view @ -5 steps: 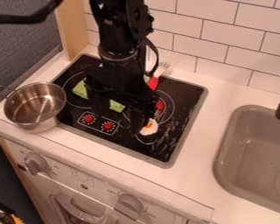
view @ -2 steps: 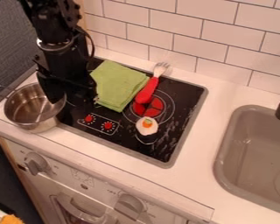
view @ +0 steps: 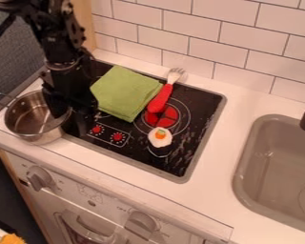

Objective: Put the silver pot on the top of the green towel

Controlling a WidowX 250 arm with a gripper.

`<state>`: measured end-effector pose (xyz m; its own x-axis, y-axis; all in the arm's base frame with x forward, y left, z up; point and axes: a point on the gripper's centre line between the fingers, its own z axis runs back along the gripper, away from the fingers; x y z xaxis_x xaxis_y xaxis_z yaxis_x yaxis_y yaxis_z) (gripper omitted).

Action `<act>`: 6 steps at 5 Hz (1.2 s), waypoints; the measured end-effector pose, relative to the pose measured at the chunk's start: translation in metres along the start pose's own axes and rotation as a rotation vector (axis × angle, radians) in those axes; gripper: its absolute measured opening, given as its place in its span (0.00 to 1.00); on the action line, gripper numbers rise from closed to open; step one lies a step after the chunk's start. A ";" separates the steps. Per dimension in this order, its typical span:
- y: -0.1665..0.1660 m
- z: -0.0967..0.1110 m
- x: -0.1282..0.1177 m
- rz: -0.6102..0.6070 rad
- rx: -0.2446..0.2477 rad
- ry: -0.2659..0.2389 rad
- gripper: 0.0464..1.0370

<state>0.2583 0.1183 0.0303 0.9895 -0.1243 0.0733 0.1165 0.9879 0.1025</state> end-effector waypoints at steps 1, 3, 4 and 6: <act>0.002 -0.020 0.000 0.025 -0.036 0.015 0.91; 0.003 -0.022 -0.001 0.045 -0.031 0.028 0.33; 0.001 -0.021 -0.004 0.049 -0.023 0.057 0.11; -0.009 0.030 -0.014 0.369 0.077 0.016 0.03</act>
<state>0.2409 0.1083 0.0585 0.9651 0.2405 0.1037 -0.2539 0.9561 0.1461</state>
